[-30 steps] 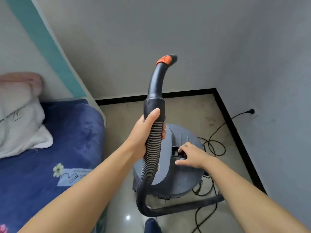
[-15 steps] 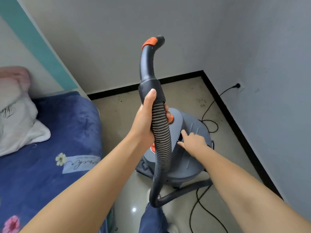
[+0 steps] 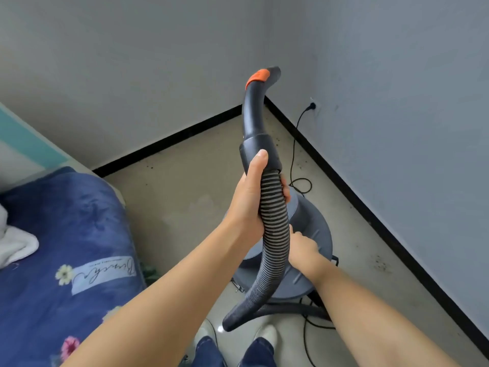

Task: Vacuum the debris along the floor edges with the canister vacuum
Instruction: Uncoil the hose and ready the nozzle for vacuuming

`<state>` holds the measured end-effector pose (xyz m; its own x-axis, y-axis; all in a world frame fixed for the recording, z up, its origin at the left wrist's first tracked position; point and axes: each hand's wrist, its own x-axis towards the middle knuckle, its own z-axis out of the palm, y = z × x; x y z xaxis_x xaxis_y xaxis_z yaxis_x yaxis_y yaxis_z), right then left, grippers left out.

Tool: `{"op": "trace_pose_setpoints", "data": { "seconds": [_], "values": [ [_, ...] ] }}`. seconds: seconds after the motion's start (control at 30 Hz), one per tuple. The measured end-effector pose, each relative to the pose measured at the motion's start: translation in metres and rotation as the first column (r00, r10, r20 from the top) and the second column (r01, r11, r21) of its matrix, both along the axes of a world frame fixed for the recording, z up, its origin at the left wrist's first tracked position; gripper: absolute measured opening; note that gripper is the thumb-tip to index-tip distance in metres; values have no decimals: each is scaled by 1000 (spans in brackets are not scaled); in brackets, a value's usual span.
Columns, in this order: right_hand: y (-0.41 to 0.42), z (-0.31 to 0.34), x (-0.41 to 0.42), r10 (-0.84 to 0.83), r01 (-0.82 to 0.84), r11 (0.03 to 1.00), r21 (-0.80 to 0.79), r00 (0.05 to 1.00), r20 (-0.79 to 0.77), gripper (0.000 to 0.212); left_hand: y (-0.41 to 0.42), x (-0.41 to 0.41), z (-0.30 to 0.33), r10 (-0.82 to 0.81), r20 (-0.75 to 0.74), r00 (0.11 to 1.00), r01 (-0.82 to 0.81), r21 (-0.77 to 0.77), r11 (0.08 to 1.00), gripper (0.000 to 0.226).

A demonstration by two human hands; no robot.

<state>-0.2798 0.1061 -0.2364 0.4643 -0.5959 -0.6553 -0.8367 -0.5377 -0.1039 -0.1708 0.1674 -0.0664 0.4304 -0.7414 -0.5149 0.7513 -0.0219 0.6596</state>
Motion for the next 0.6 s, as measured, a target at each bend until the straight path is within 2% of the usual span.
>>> {"op": "trace_pose_setpoints", "data": {
  "seconds": [0.03, 0.1, 0.13, 0.17, 0.23, 0.3, 0.37, 0.4, 0.43, 0.53, 0.6],
  "values": [
    [2, 8, -5, -74, 73, 996, 54, 997, 23, 40, -5, -7, 1, -6, -17, 1000, 6, -5, 1000, 42],
    [7, 23, -14, -300, 234, 930, 283, 929, 216, 40, -13, -16, 6, -11, -56, 998, 10, -9, 1000, 44],
    [6, 36, -20, -442, 308, 854, 420, 854, 273, 38, -18, -18, 11, -9, -69, 998, 8, -12, 1000, 44],
    [5, 48, -27, -561, 353, 751, 557, 787, 257, 37, -23, -20, 17, 2, -86, 996, -3, -16, 1000, 45],
    [7, 69, -52, -709, 323, 520, 790, 679, 190, 39, -35, -22, 29, 47, -144, 989, -52, -30, 998, 43],
    [21, 90, -81, -824, 191, 254, 948, 557, 108, 44, -47, -24, 40, 92, -232, 968, -106, -51, 993, 39],
    [36, 103, -106, -888, 163, 166, 973, 453, 76, 69, -57, -27, 48, 123, -312, 942, -148, -56, 987, 38],
    [42, 106, -117, -872, 178, 253, 951, 469, 144, 76, -62, -30, 48, 141, -344, 928, -168, -48, 985, 39],
    [46, 103, -124, -863, 197, 316, 928, 466, 195, 71, -66, -32, 48, 160, -377, 912, -186, -34, 982, 40],
    [50, 100, -152, -812, 379, 531, 758, 486, 325, 34, -74, -42, 43, 194, -470, 861, -207, 25, 978, 42],
    [49, 103, -177, -795, 497, 594, 632, 479, 372, 29, -77, -50, 41, 197, -515, 834, -195, 59, 979, 42]
  ]
}}
